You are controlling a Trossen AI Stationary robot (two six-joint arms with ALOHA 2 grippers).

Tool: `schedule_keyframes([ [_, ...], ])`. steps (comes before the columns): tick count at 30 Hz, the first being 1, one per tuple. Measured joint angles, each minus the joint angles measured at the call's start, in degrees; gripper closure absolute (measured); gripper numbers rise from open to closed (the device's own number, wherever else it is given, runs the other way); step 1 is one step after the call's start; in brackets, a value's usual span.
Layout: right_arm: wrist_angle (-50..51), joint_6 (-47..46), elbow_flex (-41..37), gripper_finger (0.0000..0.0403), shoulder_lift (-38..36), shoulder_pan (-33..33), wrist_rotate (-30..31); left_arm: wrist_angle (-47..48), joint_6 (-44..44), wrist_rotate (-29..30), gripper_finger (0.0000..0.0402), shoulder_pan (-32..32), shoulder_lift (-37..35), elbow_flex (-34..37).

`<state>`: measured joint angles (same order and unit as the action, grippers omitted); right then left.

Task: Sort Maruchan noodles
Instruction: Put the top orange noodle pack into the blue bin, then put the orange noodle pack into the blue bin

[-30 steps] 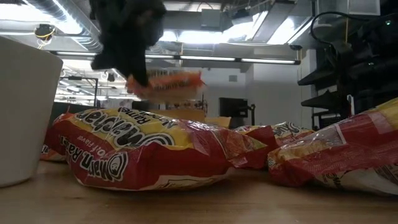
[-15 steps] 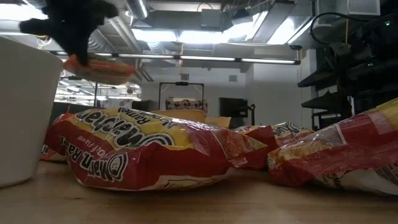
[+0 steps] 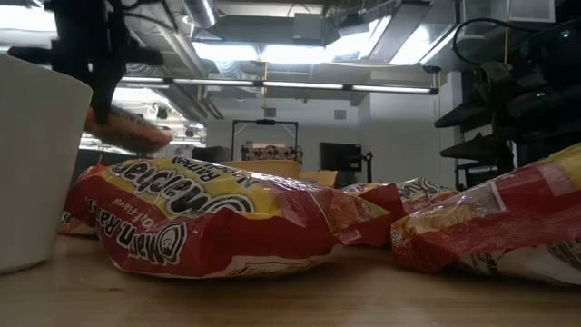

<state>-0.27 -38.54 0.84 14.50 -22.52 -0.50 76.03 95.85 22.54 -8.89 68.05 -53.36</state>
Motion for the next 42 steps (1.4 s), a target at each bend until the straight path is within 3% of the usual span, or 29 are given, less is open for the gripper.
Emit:
schedule_keyframes([
  [8, 0.02, 0.04, 0.0, 0.0109, 0.0, 0.0, 0.03, -3.72, -1.24, 1.48, 0.0362, 1.71, -0.09, 2.57],
  [18, 0.07, 1.55, 0.0, 0.0109, 0.0, 0.0, 0.0, -4.82, -10.84, -1.02, 0.0266, 4.75, -0.33, 2.58],
  [21, 0.07, 1.55, 0.0, 0.0109, 0.0, 0.0, -0.03, -13.32, -17.42, -6.03, 0.0246, 4.42, -1.2, 2.31],
  [25, 0.07, 1.58, 0.0, 0.0109, -0.02, 0.0, -0.05, -32.86, -32.43, -13.62, 0.024, 0.55, -1.23, 1.7],
  [28, 0.07, 1.6, 0.0, 0.0109, -0.02, 0.0, -0.12, -42.07, -40.76, -15.15, 0.0239, -3.89, 1.33, 1.59],
  [34, 0.07, 1.6, 0.0, 0.0109, 0.0, 0.0, -0.45, -47.59, -54.78, -15.46, 0.0239, -9.9, 8.15, 1.68],
  [42, 0.04, 1.6, 0.0, 0.0109, 0.0, 0.0, -0.56, -57.8, -63.53, -26.2, 0.0239, -9.08, 15.65, 1.69],
])
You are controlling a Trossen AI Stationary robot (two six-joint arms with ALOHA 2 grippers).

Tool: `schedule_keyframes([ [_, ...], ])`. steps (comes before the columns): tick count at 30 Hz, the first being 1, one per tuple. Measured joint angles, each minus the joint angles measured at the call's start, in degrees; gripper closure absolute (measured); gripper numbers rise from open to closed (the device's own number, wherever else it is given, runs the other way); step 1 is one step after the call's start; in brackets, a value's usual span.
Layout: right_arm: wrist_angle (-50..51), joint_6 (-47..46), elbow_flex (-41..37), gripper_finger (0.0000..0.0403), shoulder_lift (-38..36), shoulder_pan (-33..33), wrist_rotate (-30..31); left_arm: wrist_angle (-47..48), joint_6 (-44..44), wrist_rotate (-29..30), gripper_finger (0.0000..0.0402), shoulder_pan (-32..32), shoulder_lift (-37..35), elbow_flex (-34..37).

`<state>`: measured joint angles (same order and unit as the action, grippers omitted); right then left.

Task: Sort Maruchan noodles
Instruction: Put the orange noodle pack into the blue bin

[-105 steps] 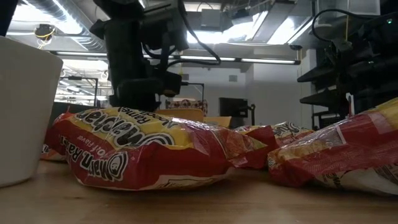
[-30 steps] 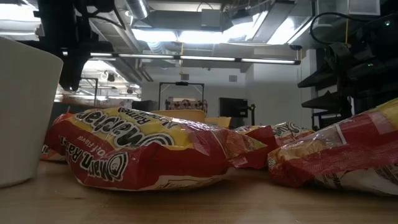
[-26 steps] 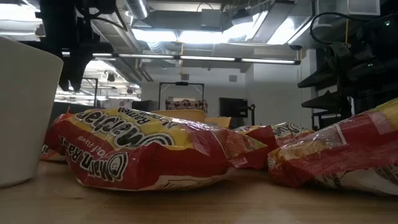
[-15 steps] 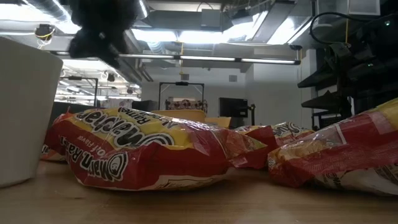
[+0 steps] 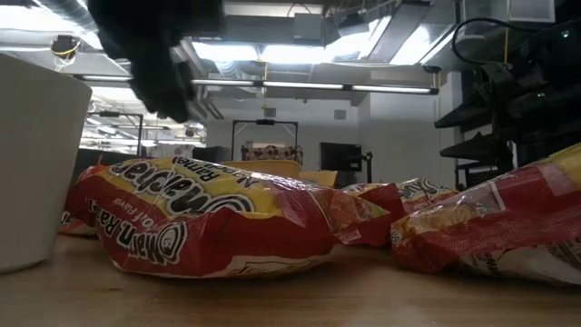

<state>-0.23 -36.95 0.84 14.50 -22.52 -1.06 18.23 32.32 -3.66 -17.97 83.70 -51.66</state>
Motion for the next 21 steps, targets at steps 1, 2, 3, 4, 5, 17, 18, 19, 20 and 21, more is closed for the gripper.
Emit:
schedule_keyframes([
  [1, 0.0, 0.0, 0.0, 0.0109, 0.0, 0.0, 0.0, -0.81, -0.16, -1.02, 0.0239, 0.39, 0.58, -0.01],
  [2, 0.0, 0.0, 0.0, 0.0109, -0.02, 0.0, -0.02, -1.19, -0.09, -2.3, 0.0239, 0.77, 1.08, 0.0],
  [3, 0.0, 0.0, 0.0, 0.0109, 0.0, 0.0, -0.03, -2.11, 0.21, -3.9, 0.0239, 1.2, 1.66, -0.02],
  [4, 0.0, 0.0, 0.0, 0.0109, 0.0, 0.0, -0.07, -2.58, 0.33, -5.64, 0.0239, 1.68, 2.19, -0.02],
  [5, -0.02, 0.0, 0.0, 0.0109, -0.02, 0.0, -0.25, -2.15, 0.36, -7.24, 0.0238, 2.1, 2.51, -0.02],
  [17, -0.11, 0.0, -0.02, 0.0109, 0.0, 0.0, -0.97, -6.9, 3.01, 4.17, 0.0211, 5.65, 3.23, 0.0],
  [18, -0.11, 0.0, -0.02, 0.0109, -0.02, 0.0, -0.97, -7.52, 3.18, 4.22, 0.0211, 5.79, 3.23, 0.0],
  [19, -0.11, 0.0, -0.02, 0.0109, -0.02, 0.0, -0.98, -8.23, 3.65, 4.21, 0.0211, 5.99, 3.23, 0.0],
  [20, -0.11, 0.0, -0.02, 0.0109, 0.0, 0.0, -0.98, -8.66, 4.02, 4.31, 0.0211, 6.13, 3.23, 0.0],
  [21, -0.13, 0.0, -0.02, 0.0109, -0.02, 0.0, -0.98, -8.64, 4.29, 4.43, 0.0211, 6.21, 3.23, 0.0],
])
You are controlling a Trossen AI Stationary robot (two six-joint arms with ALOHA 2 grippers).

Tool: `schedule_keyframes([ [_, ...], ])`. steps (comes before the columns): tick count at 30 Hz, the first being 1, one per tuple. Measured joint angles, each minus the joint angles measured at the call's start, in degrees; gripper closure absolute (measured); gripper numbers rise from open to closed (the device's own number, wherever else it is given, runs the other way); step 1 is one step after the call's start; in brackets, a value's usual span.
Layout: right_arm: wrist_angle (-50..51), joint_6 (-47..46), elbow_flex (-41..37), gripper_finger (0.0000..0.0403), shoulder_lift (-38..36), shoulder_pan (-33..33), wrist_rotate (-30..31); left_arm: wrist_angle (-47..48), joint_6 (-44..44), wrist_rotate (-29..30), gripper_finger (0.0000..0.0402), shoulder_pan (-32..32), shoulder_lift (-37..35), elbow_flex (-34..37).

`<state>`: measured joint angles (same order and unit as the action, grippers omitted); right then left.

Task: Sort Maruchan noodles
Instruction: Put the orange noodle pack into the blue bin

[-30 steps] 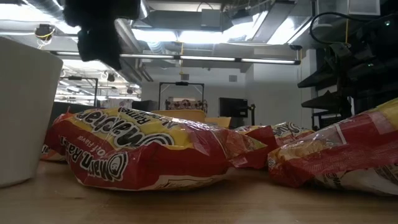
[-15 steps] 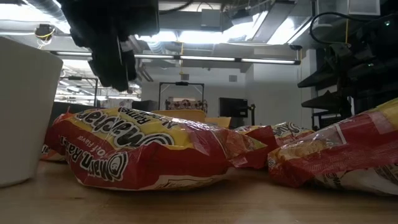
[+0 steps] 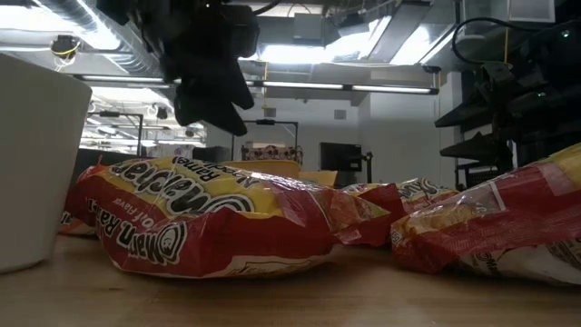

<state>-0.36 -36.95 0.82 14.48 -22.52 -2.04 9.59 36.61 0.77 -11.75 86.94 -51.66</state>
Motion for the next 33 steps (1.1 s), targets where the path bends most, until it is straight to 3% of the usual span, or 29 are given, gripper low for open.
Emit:
schedule_keyframes([
  [5, 0.0, 0.19, 0.0, 0.0109, 0.02, 0.0, 0.04, -0.04, 0.38, -1.5, 0.0212, 0.11, 0.0, 0.0],
  [9, 0.0, 0.2, 0.0, 0.0109, 0.02, 0.0, 0.07, -1.4, 0.6, -7.7, 0.0198, 2.05, 0.07, 0.0],
  [14, 0.01, 0.22, -0.02, 0.0109, 0.01, 0.0, 0.54, -6.66, -0.52, -15.42, 0.0147, 4.32, 0.09, 0.0],
  [18, 0.01, 0.22, -0.02, 0.0109, 0.0, 0.0, 0.52, -3.7, -2.54, -16.94, 0.0098, 4.5, 0.09, 0.0],
  [21, 0.02, 0.22, -0.02, 0.0109, 0.01, 0.0, 0.55, 0.22, -6.02, -15.7, 0.0074, 2.19, 0.09, 0.0],
  [29, 0.02, 0.22, -0.02, 0.0109, 0.0, 0.0, 0.55, 9.77, -13.46, -0.45, 0.007, -4.45, 0.09, 0.03],
  [33, 0.05, 0.21, -0.02, 0.0109, 0.02, 0.0, 1.03, 10.92, -13.4, 1.11, 0.0071, -5.26, 0.09, 1.77],
])
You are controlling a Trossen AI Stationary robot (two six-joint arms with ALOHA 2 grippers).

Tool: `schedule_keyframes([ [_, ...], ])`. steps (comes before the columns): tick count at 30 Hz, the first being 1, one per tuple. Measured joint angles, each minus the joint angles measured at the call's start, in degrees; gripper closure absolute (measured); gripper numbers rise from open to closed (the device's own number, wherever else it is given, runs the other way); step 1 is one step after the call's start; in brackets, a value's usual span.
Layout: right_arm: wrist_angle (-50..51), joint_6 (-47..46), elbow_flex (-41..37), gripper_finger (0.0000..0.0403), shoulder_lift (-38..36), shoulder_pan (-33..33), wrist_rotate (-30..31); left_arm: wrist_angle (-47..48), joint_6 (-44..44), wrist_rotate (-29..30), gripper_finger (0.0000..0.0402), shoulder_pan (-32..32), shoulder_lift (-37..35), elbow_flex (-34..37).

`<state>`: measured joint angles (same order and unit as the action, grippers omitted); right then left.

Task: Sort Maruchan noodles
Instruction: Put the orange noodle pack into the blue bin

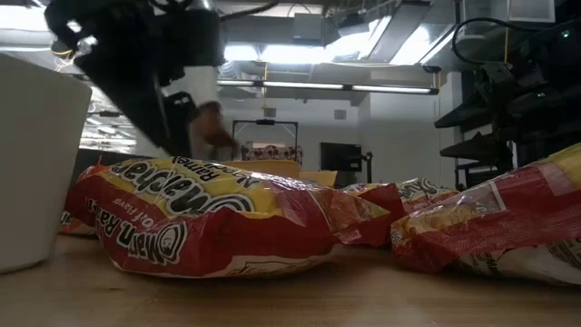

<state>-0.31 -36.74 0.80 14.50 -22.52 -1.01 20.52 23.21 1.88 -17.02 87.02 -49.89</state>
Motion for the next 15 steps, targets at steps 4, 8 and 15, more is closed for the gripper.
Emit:
schedule_keyframes([
  [4, 0.02, -0.02, 0.0, 0.0109, -0.02, 0.0, 0.38, -1.3, 0.16, -1.45, 0.0071, 0.15, 0.0, 2.42],
  [8, 0.04, -0.28, 0.0, 0.0109, -0.01, 0.0, 0.39, -2.0, -0.3, -1.53, 0.0071, 0.15, 0.0, 4.64],
  [15, 0.06, -0.34, 0.0, 0.0109, 0.01, 0.0, 0.37, -2.75, -1.28, 2.19, 0.0098, 0.13, -0.02, 6.75],
])
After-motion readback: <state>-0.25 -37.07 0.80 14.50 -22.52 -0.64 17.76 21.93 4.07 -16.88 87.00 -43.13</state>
